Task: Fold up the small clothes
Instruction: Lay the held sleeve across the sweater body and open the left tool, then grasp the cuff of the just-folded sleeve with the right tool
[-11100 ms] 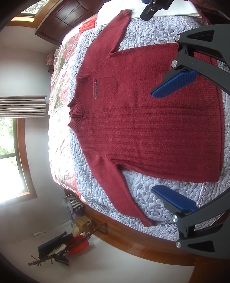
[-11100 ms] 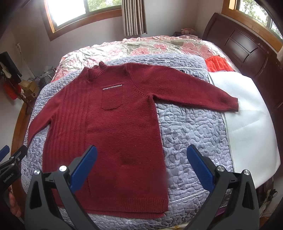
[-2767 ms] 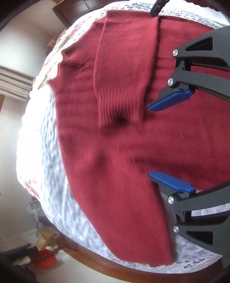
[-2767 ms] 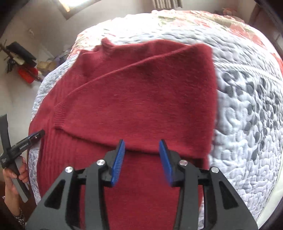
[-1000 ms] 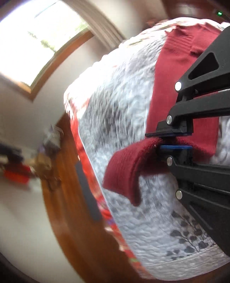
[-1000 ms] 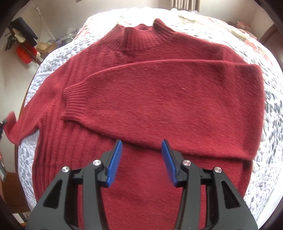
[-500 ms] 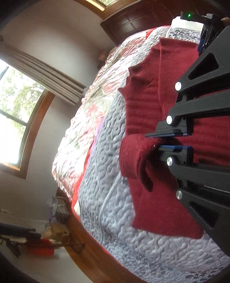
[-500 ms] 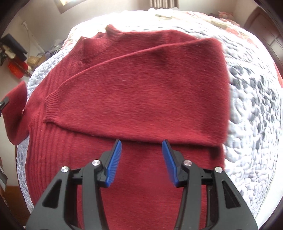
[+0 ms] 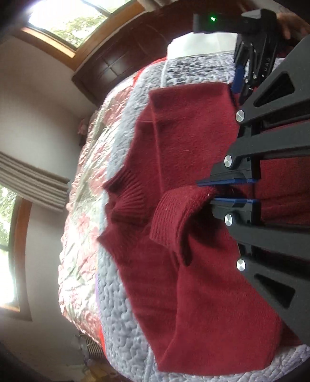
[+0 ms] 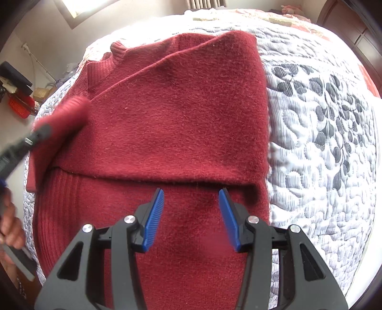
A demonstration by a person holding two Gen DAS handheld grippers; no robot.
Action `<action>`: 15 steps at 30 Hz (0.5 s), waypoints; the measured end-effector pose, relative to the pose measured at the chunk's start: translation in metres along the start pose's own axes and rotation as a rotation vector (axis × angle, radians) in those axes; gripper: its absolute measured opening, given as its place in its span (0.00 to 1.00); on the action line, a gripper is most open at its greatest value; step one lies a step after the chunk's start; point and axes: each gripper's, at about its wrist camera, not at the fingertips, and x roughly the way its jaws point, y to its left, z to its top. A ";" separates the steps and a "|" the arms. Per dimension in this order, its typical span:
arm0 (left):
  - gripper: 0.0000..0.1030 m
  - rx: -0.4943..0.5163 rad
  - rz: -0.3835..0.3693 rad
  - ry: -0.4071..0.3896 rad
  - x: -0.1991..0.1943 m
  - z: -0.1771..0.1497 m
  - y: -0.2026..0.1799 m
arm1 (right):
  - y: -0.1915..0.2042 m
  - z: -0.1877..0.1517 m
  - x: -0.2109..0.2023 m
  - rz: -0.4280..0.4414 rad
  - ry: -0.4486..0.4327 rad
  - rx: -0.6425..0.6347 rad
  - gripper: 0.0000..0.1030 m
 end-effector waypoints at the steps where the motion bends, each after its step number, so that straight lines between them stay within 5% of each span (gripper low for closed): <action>1: 0.11 0.014 0.006 0.029 0.009 -0.006 -0.002 | -0.001 0.000 0.001 0.001 0.003 0.002 0.46; 7: 0.31 0.059 -0.098 0.150 0.010 -0.031 -0.003 | -0.002 0.003 0.005 0.002 0.007 0.000 0.48; 10: 0.37 0.088 -0.142 0.136 -0.003 -0.033 -0.003 | -0.001 0.001 0.007 0.004 0.005 0.009 0.48; 15: 0.40 -0.002 -0.120 0.109 -0.018 -0.022 0.024 | -0.001 0.002 0.001 -0.001 -0.005 0.005 0.48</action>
